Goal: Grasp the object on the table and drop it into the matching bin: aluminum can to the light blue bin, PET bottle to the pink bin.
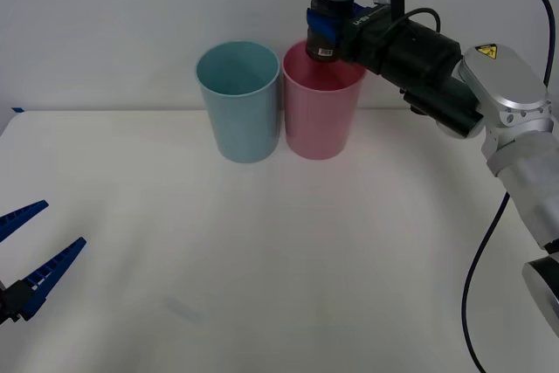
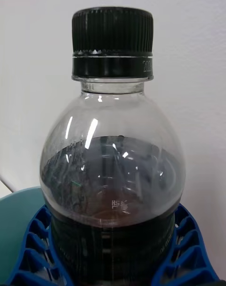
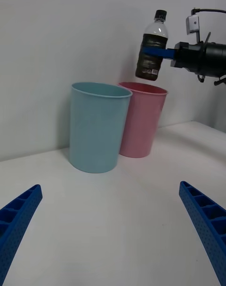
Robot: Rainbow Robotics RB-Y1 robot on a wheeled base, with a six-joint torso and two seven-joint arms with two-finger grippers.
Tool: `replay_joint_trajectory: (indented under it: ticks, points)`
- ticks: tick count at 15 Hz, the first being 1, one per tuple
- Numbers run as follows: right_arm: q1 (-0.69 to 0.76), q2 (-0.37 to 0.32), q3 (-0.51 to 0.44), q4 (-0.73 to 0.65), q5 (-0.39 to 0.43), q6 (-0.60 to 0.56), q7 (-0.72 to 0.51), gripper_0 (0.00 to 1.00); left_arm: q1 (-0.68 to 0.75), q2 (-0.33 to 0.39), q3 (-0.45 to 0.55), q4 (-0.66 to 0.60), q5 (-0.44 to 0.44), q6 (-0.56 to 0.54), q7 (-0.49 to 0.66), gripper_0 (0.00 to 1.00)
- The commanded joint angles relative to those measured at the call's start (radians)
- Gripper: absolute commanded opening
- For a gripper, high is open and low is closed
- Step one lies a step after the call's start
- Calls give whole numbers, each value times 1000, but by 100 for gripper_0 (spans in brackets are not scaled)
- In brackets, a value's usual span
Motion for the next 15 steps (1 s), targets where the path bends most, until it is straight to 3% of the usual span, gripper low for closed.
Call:
replay_joint_trajectory:
  ticks: [1, 5, 10, 15]
  points:
    - [0, 0, 1, 0, -1, -5, 8, 100, 0, 0, 0, 0, 0, 0, 0, 100]
    - [26, -13, -2, -34, -24, -20, 25, 100, 0, 0, 0, 0, 0, 0, 0, 100]
    - [199, -82, -19, -253, -54, -29, 16, 100, 0, 0, 0, 0, 0, 0, 0, 100]
    - [414, -148, -95, -457, -76, -68, 14, 100, 0, 0, 0, 0, 0, 0, 0, 100]
